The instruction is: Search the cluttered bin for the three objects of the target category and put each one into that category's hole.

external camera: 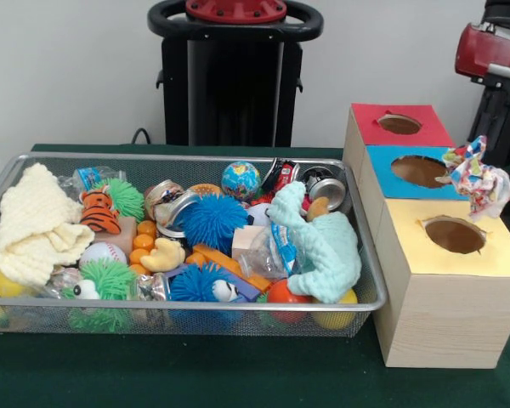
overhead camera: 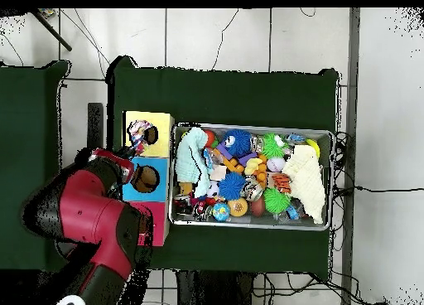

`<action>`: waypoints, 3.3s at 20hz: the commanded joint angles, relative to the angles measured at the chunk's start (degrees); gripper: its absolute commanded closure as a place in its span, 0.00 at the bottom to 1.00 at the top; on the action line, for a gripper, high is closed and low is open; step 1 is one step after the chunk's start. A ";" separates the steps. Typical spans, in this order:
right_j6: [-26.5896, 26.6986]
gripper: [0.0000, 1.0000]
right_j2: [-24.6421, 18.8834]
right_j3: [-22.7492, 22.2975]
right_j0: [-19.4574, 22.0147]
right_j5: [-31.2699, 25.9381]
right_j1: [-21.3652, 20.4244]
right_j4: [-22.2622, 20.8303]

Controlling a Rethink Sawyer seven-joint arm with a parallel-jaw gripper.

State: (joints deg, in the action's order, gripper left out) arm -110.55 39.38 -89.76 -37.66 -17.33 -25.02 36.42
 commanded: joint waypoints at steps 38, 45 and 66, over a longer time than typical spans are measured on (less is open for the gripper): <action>-19.77 1.00 -4.17 3.01 0.70 -2.19 11.44 3.08; -19.56 1.00 -4.47 3.59 0.14 -2.03 13.10 3.29; -17.56 1.00 -3.30 5.05 0.61 -5.40 10.33 2.19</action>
State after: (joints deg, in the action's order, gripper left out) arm -113.01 40.22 -88.28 -38.12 -17.33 -15.75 37.17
